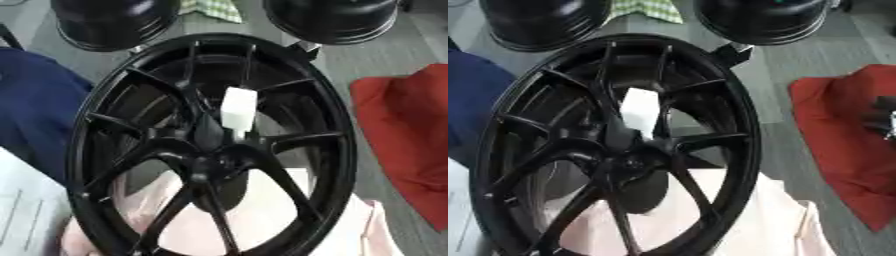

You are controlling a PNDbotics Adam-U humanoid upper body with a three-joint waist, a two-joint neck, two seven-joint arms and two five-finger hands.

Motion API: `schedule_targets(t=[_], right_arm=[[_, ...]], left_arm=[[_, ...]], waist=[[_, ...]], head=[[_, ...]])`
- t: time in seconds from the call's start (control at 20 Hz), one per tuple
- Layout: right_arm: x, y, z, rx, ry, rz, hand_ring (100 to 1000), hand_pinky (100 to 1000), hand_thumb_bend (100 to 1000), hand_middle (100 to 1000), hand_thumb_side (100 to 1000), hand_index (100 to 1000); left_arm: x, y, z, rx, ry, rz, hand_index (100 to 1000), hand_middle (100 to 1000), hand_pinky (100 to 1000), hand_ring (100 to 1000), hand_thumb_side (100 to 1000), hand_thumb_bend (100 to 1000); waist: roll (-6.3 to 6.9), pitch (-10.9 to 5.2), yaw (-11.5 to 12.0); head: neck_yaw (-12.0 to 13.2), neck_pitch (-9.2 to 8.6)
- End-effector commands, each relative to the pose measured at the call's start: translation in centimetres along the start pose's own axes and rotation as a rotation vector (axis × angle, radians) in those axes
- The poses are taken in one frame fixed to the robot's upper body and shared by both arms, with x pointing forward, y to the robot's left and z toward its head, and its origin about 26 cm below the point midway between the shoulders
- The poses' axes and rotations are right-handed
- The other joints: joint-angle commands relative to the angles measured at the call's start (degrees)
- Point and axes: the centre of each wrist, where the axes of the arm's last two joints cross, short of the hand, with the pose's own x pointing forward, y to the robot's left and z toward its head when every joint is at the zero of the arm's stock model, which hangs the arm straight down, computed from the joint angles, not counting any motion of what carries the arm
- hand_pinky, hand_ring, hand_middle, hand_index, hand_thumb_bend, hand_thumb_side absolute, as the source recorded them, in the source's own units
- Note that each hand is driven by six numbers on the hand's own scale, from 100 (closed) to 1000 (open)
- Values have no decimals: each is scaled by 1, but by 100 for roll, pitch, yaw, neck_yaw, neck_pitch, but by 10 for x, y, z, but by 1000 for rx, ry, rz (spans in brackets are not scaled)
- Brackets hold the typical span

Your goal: Pull the pin out of the wheel hub.

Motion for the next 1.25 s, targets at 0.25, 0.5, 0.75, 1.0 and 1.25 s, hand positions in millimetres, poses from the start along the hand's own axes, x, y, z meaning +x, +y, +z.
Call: schedule_targets(t=[0.25, 0.5, 0.75, 1.0, 1.25], right_arm=[[7, -3, -2, 3, -24, 3, 679, 708, 100, 673, 697, 723], [8, -1, -3, 21, -26, -10, 678, 708, 100, 672, 693, 723], [9, 3, -5, 37, -35, -34, 677, 707, 100, 672, 691, 722], [10, 5, -7, 44, -46, -50, 676, 706, 100, 671, 684, 722], [11, 7, -8, 49, -54, -59, 675, 706, 100, 671, 684, 721]], left_arm=[[-12, -3, 24, 142, -117, 99, 733, 548, 643, 653, 402, 601], [-20, -34, 39, 202, -215, 218, 714, 519, 612, 617, 394, 605], [-14, -81, 46, 232, -315, 388, 710, 513, 605, 609, 392, 602], [2, -121, 54, 248, -347, 583, 707, 508, 600, 603, 388, 599], [17, -152, 64, 261, -326, 740, 706, 505, 599, 601, 387, 597]], waist=[[-24, -199, -33], [-53, -223, -131], [-125, -209, -226], [-207, -182, -270], [-238, -153, -285]], head=[[48, 8], [161, 25], [263, -11], [329, -51], [348, -75]])
